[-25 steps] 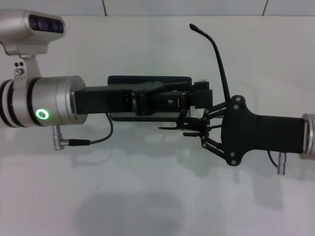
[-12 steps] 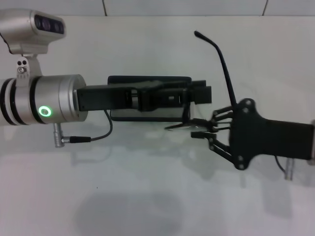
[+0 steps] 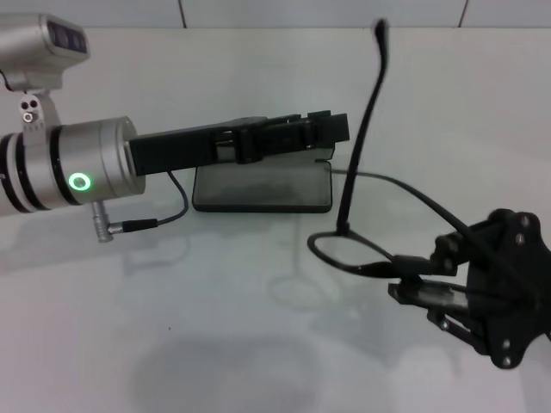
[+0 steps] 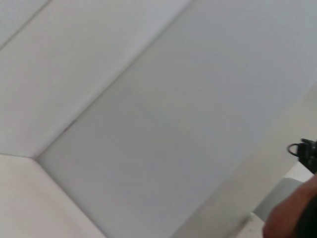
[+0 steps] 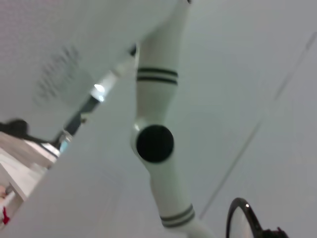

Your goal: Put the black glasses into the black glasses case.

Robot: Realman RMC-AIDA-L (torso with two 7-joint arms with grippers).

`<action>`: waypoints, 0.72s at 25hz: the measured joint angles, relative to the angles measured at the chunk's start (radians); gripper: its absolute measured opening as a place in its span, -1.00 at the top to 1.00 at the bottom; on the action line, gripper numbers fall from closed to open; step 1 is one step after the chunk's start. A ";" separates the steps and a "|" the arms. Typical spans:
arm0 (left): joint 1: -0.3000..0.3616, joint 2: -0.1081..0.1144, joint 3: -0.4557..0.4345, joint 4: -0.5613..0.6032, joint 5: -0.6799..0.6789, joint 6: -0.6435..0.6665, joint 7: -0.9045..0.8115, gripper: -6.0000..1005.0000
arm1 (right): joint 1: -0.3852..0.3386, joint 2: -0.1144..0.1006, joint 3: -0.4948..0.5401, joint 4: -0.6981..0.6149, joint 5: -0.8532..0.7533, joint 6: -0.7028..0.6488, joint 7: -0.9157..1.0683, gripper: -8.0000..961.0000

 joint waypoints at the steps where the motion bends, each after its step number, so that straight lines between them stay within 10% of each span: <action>1: 0.000 -0.001 0.000 -0.003 0.000 -0.002 0.002 -0.67 | 0.001 0.002 -0.001 0.002 0.000 -0.005 -0.005 0.75; 18: 0.008 -0.035 -0.012 -0.006 -0.004 -0.150 0.122 -0.67 | 0.061 0.000 -0.082 0.031 -0.005 -0.048 0.155 0.75</action>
